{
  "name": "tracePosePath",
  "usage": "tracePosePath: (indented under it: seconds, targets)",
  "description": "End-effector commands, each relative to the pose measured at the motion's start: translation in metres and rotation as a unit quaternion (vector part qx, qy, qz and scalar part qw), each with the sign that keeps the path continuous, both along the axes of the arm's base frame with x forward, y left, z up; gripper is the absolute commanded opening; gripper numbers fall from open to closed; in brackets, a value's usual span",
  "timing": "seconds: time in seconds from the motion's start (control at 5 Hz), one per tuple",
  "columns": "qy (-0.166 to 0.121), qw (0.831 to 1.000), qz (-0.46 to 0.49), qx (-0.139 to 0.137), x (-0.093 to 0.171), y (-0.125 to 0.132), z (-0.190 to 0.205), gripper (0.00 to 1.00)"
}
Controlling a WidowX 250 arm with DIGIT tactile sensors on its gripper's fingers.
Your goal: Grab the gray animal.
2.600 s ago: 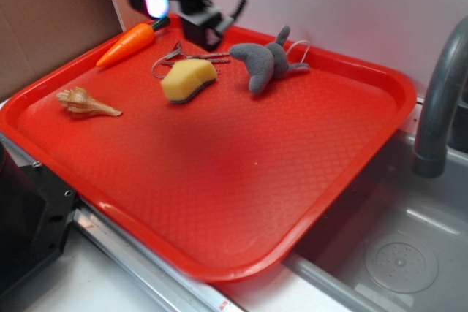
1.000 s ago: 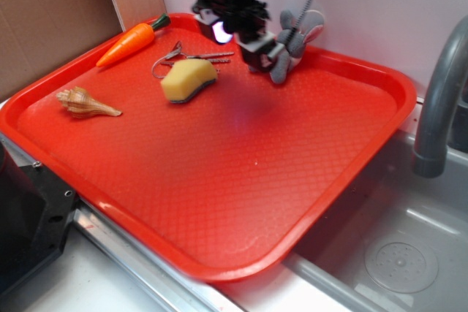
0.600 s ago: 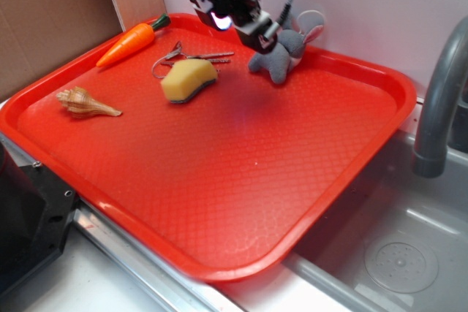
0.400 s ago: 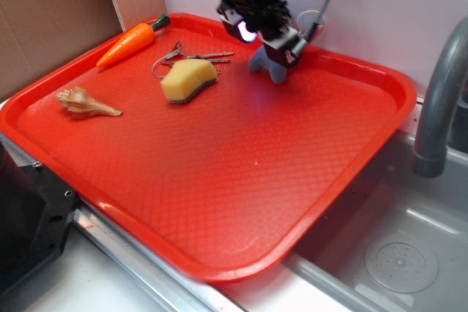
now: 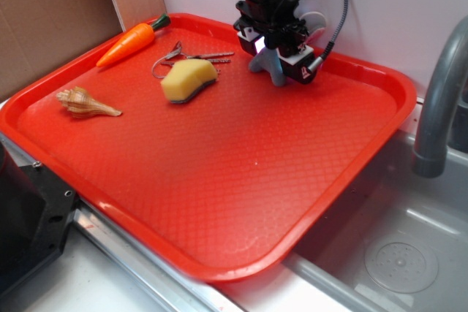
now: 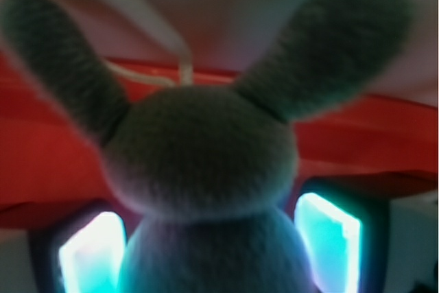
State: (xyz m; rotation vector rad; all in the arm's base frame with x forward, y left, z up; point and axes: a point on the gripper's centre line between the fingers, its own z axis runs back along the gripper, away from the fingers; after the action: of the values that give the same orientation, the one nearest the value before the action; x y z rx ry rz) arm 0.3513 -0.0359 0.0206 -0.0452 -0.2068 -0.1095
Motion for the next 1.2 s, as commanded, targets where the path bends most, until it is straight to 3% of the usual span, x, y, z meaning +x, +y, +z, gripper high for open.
tracePosePath:
  seconds: [0.0,0.2,0.4,0.6,0.8,1.0]
  targets:
    - [-0.022,0.999,0.024,0.003,-0.003,0.007,0.022,0.0]
    - [-0.012,0.999,0.051,0.006,-0.024,0.017,0.049,0.0]
    - [-0.038,0.997,0.063,0.007,-0.066,0.019,0.09,0.0]
    - [-0.03,0.996,0.077,0.026,-0.101,0.012,0.125,0.0]
    - [-0.032,0.996,0.081,0.028,-0.126,0.009,0.156,0.0]
    - [-0.008,0.996,0.085,-0.007,-0.145,0.015,0.191,0.0]
